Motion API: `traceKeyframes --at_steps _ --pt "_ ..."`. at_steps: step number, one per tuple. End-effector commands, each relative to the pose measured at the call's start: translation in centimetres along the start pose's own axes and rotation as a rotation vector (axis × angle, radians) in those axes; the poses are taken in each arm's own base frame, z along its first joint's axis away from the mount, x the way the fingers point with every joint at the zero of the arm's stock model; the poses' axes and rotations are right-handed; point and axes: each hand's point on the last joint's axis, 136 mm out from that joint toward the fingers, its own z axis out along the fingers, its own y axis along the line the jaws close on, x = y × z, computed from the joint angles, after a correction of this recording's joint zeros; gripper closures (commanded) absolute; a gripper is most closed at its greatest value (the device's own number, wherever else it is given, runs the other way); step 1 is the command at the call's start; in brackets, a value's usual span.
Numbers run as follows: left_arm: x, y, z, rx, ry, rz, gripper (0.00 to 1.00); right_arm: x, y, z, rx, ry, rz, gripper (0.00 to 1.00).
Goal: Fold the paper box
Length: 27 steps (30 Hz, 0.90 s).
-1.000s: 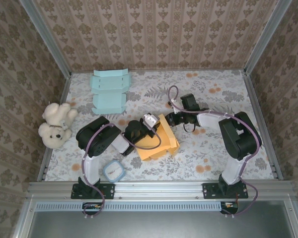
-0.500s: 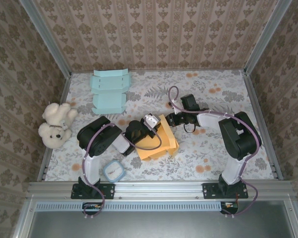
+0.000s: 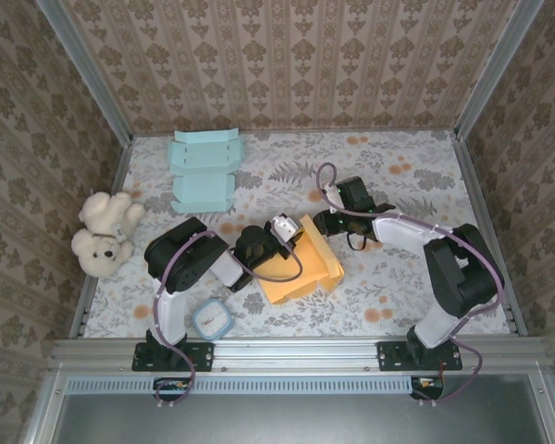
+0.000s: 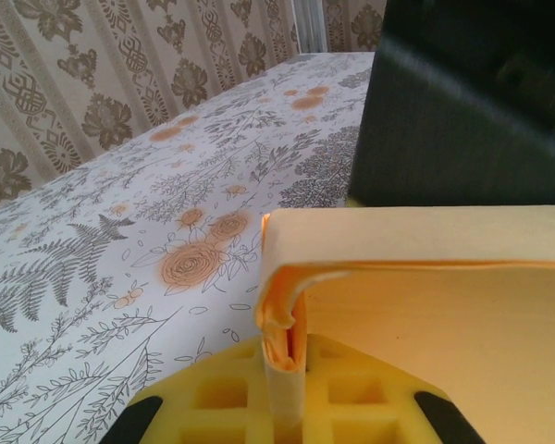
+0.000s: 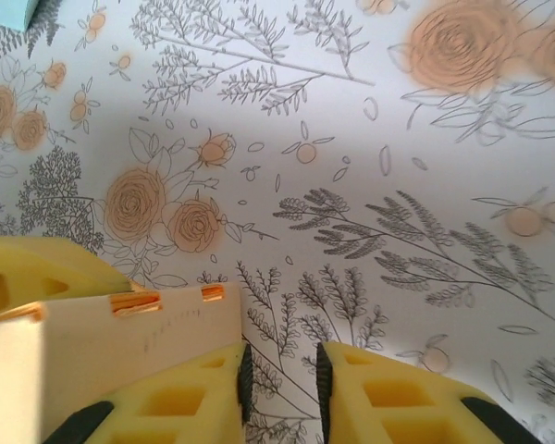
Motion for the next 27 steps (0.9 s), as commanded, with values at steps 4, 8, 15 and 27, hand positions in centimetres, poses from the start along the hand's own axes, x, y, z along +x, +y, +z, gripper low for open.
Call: traceKeyframes --at_steps 4,8,15,27 --pt "0.4 -1.3 0.2 0.058 0.017 0.053 1.00 -1.1 0.3 -3.3 0.056 -0.070 0.013 0.69" --pt "0.6 -1.4 0.3 0.063 0.018 0.053 1.00 -1.3 1.9 -3.9 -0.031 -0.089 0.021 0.67" --pt "0.5 -1.4 0.4 0.064 0.017 0.046 1.00 -1.3 4.1 -3.1 -0.168 -0.085 0.038 0.62" --pt "0.8 -1.2 0.7 0.052 0.021 0.043 1.00 0.4 4.0 -1.0 -0.172 -0.023 0.026 0.61"
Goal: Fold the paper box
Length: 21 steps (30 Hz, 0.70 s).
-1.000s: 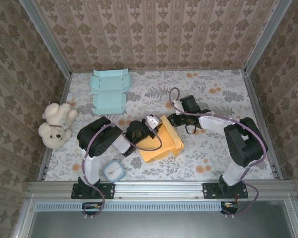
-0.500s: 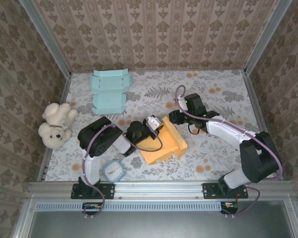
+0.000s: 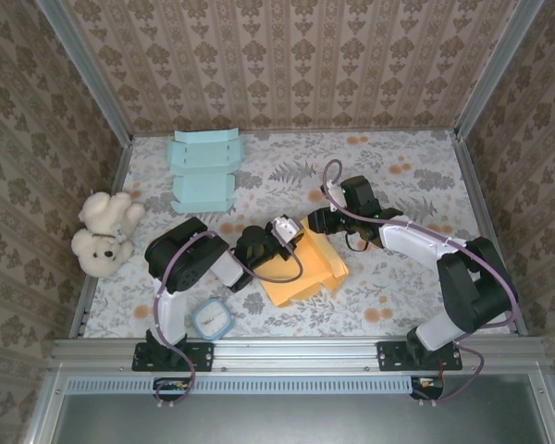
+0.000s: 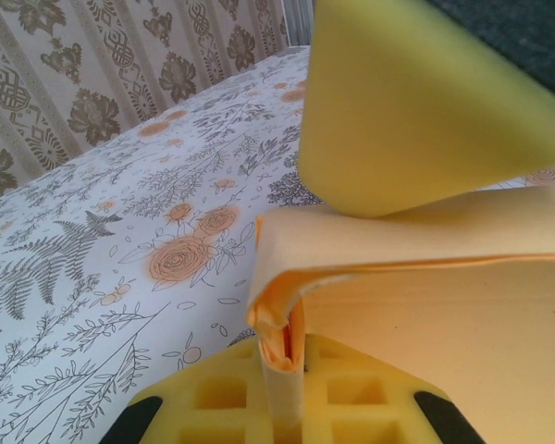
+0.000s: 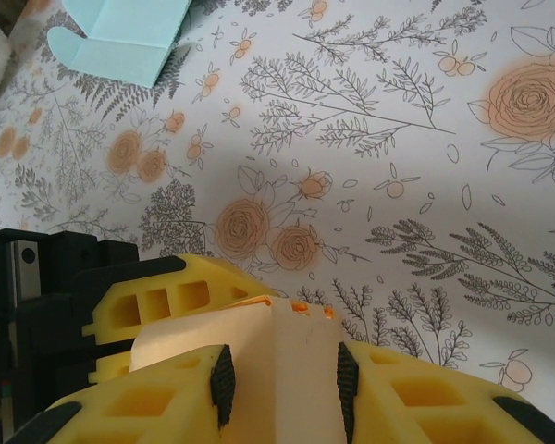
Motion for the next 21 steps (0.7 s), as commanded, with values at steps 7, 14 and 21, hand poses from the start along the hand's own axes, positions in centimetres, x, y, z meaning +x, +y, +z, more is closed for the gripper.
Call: traceKeyframes --at_steps 7,14,21 --pt "0.6 -1.2 0.6 0.056 0.012 0.037 1.00 0.4 2.5 -0.1 -0.114 0.013 0.018 0.60" --pt "0.6 -1.1 0.4 0.053 0.013 0.039 1.00 0.5 2.1 -0.6 -0.094 -0.012 0.034 0.43" --pt "0.6 -0.8 0.1 0.060 0.009 0.021 1.00 0.6 1.6 -1.0 -0.106 -0.028 0.060 0.43"
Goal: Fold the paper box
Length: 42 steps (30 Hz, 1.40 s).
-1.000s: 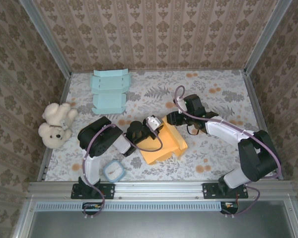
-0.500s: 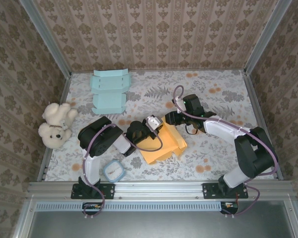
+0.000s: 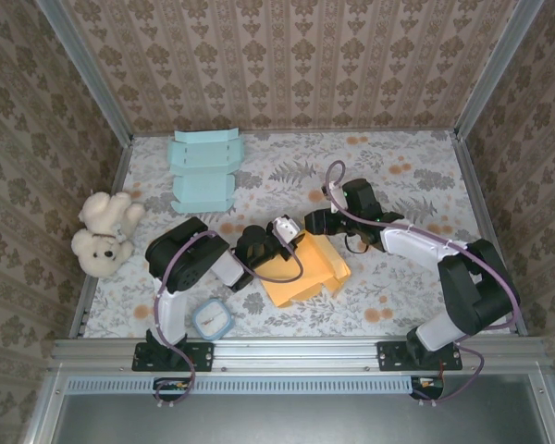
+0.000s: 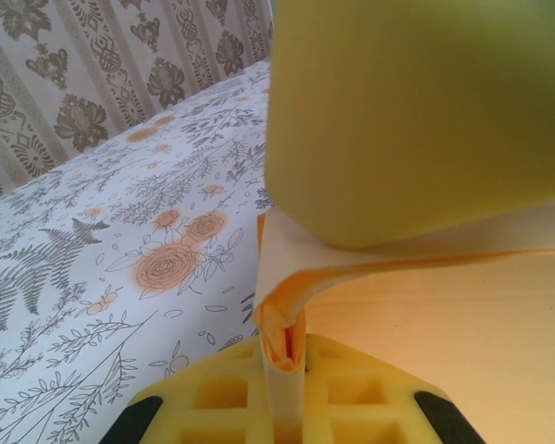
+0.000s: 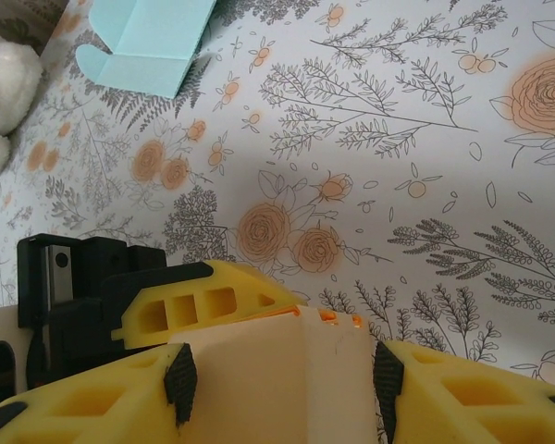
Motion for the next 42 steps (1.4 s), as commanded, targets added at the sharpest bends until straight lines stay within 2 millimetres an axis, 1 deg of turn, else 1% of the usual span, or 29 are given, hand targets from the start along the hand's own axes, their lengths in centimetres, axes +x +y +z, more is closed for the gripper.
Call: traceKeyframes --at_steps 1,4,9,14,17,19,21,27,32,36,39,42 --pt "0.7 -0.4 0.0 0.034 0.018 0.016 1.00 0.3 1.2 -0.8 -0.062 -0.001 0.015 0.44" --pt "0.6 -0.3 0.1 0.040 0.013 0.006 1.00 0.6 1.0 -0.7 -0.056 0.007 0.013 0.44" --pt "0.4 -0.2 0.2 0.045 0.006 -0.001 1.00 1.9 0.3 0.6 -0.048 0.048 0.015 0.44" --pt "0.4 -0.1 0.5 0.045 0.003 -0.006 1.00 3.8 -1.4 2.0 0.045 0.116 -0.012 0.45" --pt "0.4 -0.2 0.6 0.051 0.003 -0.009 1.00 4.3 -2.2 2.6 0.079 0.136 -0.011 0.45" --pt "0.4 -0.3 0.7 0.057 0.001 -0.011 1.00 4.4 -2.6 2.7 0.102 0.135 -0.012 0.45" --pt "0.5 -0.4 0.8 0.061 0.002 -0.010 1.00 4.1 -2.5 2.7 0.099 0.122 -0.010 0.45" --pt "0.8 -0.4 0.7 0.061 0.008 -0.003 1.00 2.2 -0.3 1.1 0.009 0.043 -0.003 0.45" --pt "0.6 -0.5 0.6 0.063 0.006 -0.002 1.00 1.0 0.1 -0.1 -0.009 -0.016 0.020 0.44" --pt "0.6 -0.5 0.6 0.065 0.005 -0.001 1.00 0.2 0.2 -0.4 -0.018 -0.036 0.030 0.44" --pt "0.6 -0.6 0.6 0.068 0.005 0.000 1.00 -0.4 0.7 -0.2 -0.047 -0.041 0.037 0.44" --pt "0.5 -0.5 0.6 0.067 0.001 0.001 1.00 -0.7 0.7 0.0 -0.051 -0.041 0.038 0.43"
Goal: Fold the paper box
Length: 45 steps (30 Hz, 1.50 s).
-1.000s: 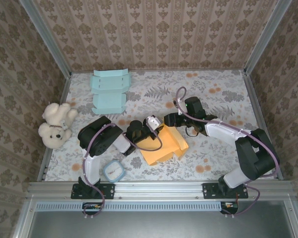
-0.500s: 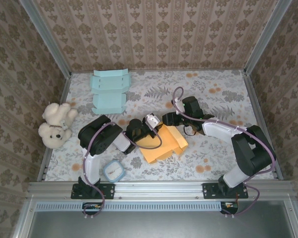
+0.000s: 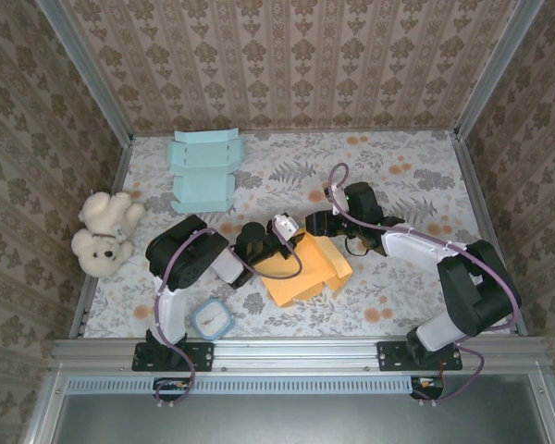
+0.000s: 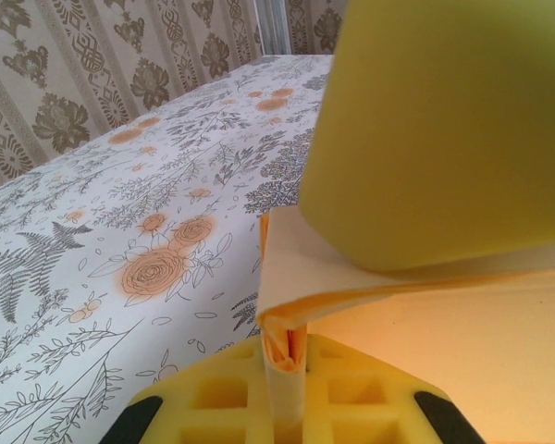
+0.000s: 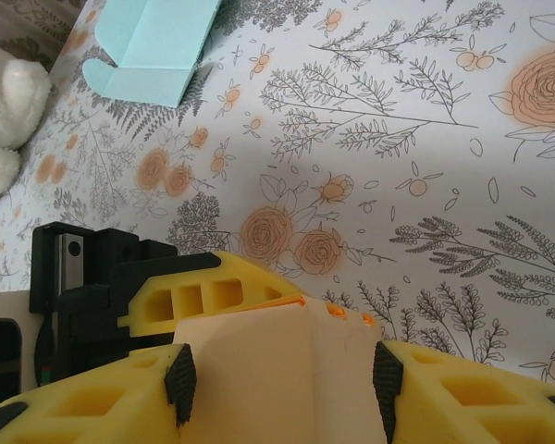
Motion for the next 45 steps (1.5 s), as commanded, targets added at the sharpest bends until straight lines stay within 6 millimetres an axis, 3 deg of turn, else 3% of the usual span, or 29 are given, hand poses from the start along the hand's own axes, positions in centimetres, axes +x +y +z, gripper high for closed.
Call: traceKeyframes --at_steps 1,6,16,23,32,40,45 --pt "0.5 -0.5 0.3 0.025 0.012 0.025 1.00 -0.8 0.8 0.1 -0.038 -0.008 0.010 0.43" --pt "0.4 -0.5 0.3 0.027 0.008 0.027 1.00 -0.3 0.3 0.9 -0.032 0.017 0.016 0.42" --pt "0.0 -1.0 0.4 0.045 -0.001 0.029 1.00 2.2 -2.8 3.4 0.060 0.111 0.034 0.43" --pt "-0.1 -0.8 0.5 0.032 -0.003 0.034 1.00 3.5 -4.2 3.6 0.138 0.161 0.021 0.44" --pt "0.6 -1.0 0.4 0.034 0.014 0.041 1.00 0.1 -0.7 1.6 0.007 0.047 0.052 0.43" --pt "0.5 -1.2 0.2 0.039 0.014 0.043 1.00 -2.0 -1.3 0.5 0.032 -0.024 0.094 0.41" --pt "0.5 -1.0 0.2 0.031 0.014 0.039 1.00 -1.5 -1.9 1.2 0.043 -0.008 0.101 0.41"
